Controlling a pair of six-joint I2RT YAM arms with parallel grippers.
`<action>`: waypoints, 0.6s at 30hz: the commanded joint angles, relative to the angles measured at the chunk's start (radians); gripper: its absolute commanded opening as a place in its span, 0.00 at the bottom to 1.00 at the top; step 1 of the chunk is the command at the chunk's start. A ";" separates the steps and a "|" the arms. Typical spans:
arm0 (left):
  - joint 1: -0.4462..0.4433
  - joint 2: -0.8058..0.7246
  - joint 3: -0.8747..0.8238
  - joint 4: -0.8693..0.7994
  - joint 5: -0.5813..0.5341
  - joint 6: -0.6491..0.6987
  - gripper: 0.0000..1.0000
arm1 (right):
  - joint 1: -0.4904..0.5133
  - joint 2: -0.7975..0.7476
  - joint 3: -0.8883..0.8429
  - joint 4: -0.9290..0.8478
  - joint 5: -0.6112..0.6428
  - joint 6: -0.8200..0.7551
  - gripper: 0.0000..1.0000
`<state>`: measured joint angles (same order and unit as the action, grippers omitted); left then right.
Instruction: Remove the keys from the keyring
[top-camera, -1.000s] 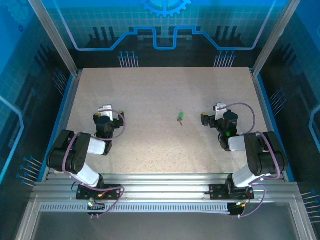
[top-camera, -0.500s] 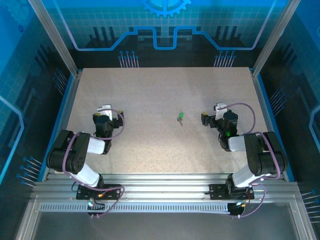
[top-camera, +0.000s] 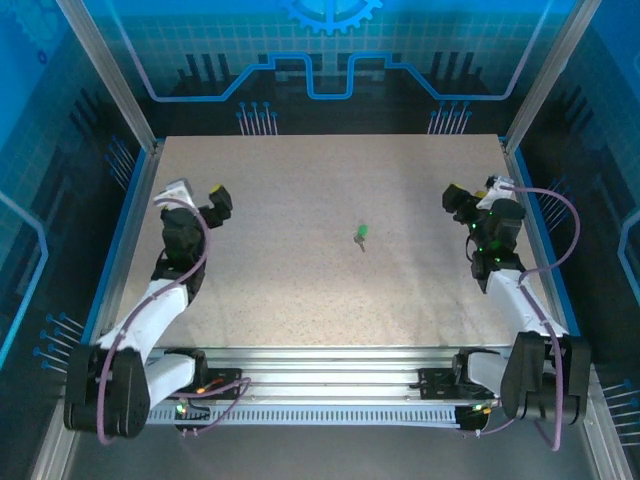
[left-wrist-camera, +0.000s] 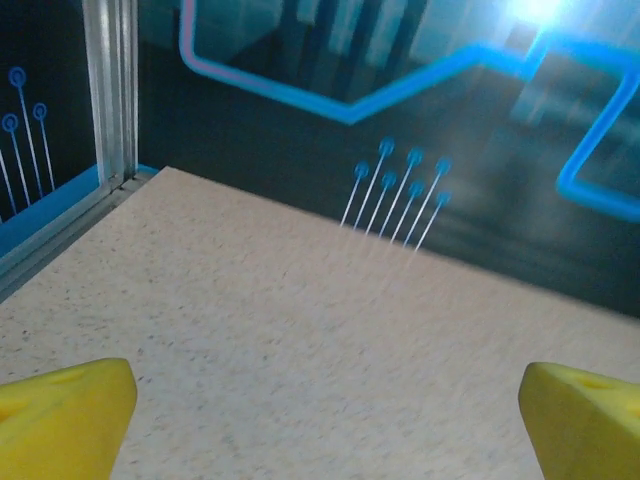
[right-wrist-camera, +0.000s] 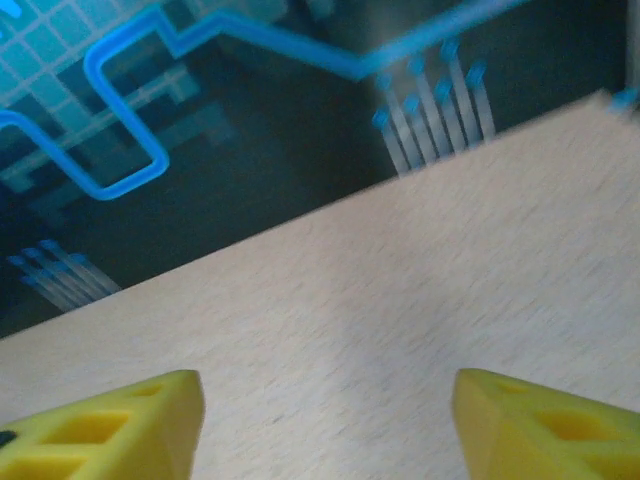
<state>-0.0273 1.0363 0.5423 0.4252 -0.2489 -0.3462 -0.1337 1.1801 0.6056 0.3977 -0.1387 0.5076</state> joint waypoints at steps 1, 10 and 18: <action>0.006 -0.033 0.027 -0.212 0.220 -0.177 0.79 | 0.053 0.015 0.046 -0.165 -0.159 0.086 0.61; -0.188 -0.090 0.034 -0.517 0.380 -0.274 0.55 | 0.299 0.236 0.324 -0.584 -0.042 -0.096 0.43; -0.377 -0.208 -0.086 -0.590 0.287 -0.378 0.56 | 0.455 0.488 0.476 -0.644 0.027 -0.106 0.41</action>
<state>-0.3794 0.8623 0.4747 -0.0826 0.0719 -0.6743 0.2840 1.6211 1.0290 -0.1665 -0.1589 0.4244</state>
